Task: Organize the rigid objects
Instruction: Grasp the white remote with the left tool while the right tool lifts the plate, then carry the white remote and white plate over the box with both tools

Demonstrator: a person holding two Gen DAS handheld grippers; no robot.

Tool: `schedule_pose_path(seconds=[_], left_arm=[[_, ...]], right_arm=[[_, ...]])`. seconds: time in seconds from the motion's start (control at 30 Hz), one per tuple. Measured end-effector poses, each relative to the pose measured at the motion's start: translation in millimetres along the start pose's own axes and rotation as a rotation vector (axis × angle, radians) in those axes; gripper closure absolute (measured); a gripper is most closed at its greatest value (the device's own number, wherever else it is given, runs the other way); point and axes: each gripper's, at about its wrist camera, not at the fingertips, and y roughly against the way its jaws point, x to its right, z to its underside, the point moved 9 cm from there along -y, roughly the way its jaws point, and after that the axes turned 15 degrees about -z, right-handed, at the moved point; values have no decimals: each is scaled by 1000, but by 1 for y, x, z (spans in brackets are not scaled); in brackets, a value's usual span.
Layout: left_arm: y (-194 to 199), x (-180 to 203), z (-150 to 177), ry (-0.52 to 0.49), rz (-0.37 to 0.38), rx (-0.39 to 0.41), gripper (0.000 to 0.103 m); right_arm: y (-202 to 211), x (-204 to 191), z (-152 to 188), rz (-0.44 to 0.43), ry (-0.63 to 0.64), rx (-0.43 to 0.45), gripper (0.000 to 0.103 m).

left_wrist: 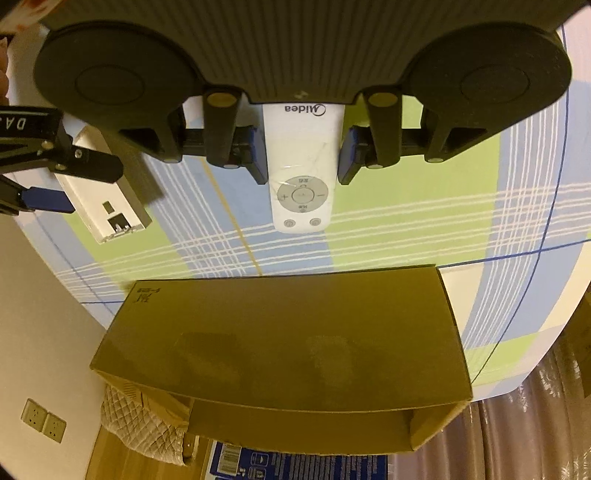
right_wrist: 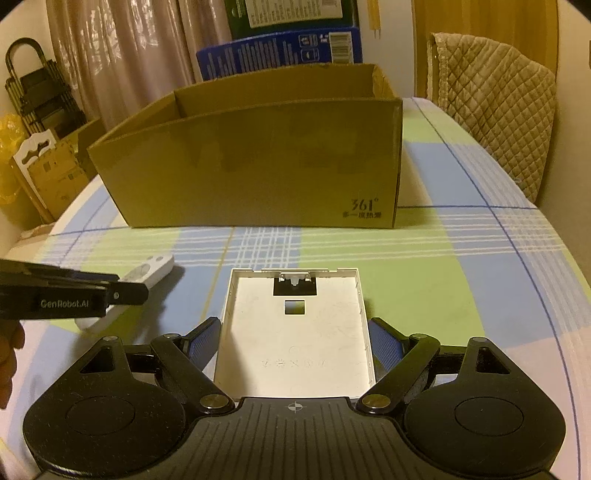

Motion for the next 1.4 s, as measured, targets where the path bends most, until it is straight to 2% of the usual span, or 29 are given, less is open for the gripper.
schedule_pose_path(seconds=[0.33, 0.77, 1.13, 1.4], left_arm=[[44, -6, -7, 34, -3, 35, 68], [102, -9, -47, 46, -15, 133, 68], [111, -8, -80, 10, -10, 170, 68], [106, -16, -116, -14, -2, 177, 68]], right_arm=[[32, -17, -15, -13, 18, 53, 21], [69, -39, -48, -29, 67, 120, 21], [74, -42, -75, -31, 95, 135, 21], [70, -38, -120, -20, 165, 151, 21]])
